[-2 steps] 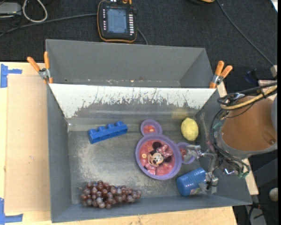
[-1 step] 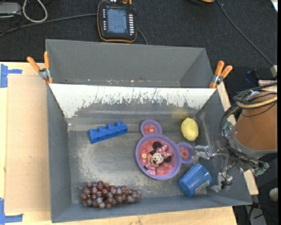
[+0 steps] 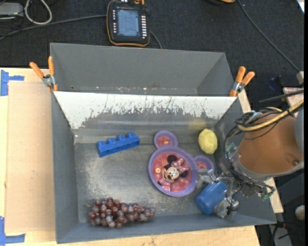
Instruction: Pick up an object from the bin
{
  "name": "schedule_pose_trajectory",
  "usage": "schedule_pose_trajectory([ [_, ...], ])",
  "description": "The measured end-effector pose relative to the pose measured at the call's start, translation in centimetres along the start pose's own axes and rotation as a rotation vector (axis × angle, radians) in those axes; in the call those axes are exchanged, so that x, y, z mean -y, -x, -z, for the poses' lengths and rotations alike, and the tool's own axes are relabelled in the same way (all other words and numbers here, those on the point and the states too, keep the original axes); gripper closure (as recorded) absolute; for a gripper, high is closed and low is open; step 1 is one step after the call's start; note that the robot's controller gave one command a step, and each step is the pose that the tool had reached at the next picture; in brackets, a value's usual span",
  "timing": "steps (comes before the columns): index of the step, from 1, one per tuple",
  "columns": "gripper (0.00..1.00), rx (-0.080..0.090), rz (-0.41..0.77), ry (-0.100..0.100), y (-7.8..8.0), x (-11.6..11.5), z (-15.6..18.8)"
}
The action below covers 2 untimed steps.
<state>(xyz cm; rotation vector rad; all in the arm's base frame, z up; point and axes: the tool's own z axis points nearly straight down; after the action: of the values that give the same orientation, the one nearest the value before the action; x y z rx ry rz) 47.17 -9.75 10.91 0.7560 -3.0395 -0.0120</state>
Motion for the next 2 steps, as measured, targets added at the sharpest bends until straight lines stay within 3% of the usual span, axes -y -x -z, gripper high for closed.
schedule_pose_trajectory([
  [1, 0.00, 0.020, 0.347, -0.022, -0.06, 1.96, -3.84],
  [2, 1.00, 0.001, 0.112, 0.001, 0.37, 2.92, -3.96],
])
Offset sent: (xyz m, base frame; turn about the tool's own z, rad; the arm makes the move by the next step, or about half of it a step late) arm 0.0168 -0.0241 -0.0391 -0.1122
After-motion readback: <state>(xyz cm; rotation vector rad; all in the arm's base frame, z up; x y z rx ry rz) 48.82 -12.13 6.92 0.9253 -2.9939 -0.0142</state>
